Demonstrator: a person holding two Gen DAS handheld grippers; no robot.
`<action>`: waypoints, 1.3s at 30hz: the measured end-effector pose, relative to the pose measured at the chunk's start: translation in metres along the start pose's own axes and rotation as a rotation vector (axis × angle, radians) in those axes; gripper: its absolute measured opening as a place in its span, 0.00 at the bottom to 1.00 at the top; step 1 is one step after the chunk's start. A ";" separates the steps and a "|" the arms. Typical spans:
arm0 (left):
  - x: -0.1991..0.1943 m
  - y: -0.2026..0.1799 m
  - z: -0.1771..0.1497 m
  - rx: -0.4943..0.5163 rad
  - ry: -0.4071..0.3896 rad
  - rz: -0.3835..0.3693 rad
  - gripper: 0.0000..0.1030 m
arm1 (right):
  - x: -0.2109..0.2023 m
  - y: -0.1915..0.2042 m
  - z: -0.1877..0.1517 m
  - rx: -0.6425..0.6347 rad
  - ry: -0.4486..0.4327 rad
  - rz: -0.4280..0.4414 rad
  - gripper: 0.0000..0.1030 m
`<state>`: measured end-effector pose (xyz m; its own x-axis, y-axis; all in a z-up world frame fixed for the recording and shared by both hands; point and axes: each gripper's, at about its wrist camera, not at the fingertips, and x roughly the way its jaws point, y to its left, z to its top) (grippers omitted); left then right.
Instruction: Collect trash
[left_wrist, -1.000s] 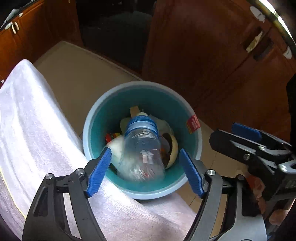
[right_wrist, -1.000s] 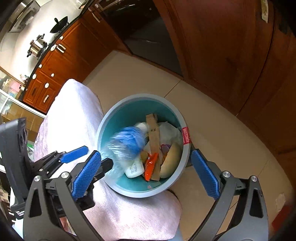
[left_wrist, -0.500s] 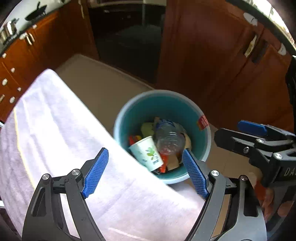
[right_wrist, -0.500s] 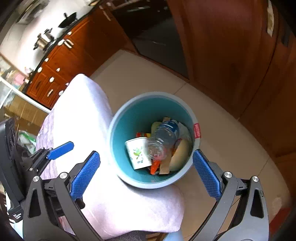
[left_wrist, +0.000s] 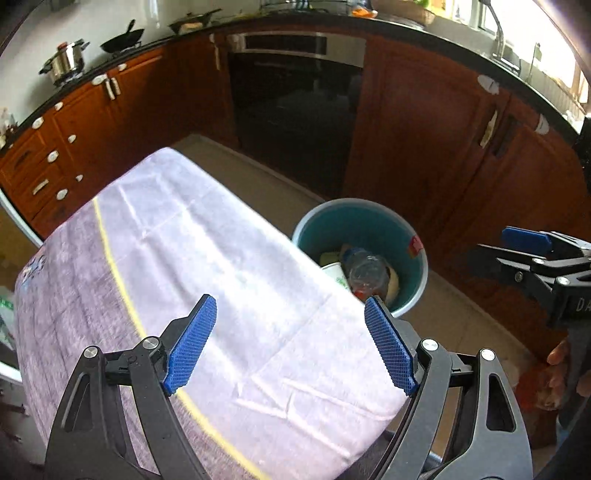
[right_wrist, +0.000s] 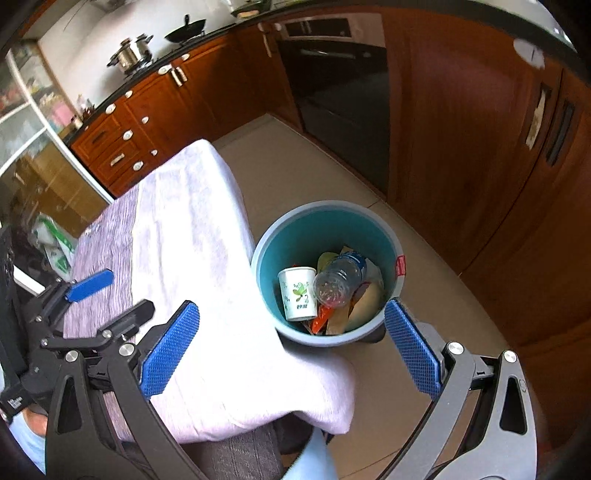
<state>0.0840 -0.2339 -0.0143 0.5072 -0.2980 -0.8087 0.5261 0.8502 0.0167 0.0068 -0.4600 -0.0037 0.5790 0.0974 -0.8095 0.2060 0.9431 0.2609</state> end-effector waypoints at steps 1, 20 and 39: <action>-0.004 0.002 -0.004 -0.009 -0.002 0.005 0.81 | -0.003 0.005 -0.004 -0.017 0.000 -0.018 0.94; -0.017 0.026 -0.059 -0.065 -0.009 0.043 0.81 | 0.001 0.023 -0.059 -0.045 0.051 -0.142 0.94; -0.004 0.047 -0.073 -0.123 0.024 0.041 0.81 | 0.015 0.043 -0.060 -0.100 0.076 -0.174 0.94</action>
<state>0.0572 -0.1611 -0.0529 0.5095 -0.2522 -0.8227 0.4167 0.9088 -0.0206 -0.0227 -0.3989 -0.0360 0.4798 -0.0496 -0.8760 0.2159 0.9744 0.0631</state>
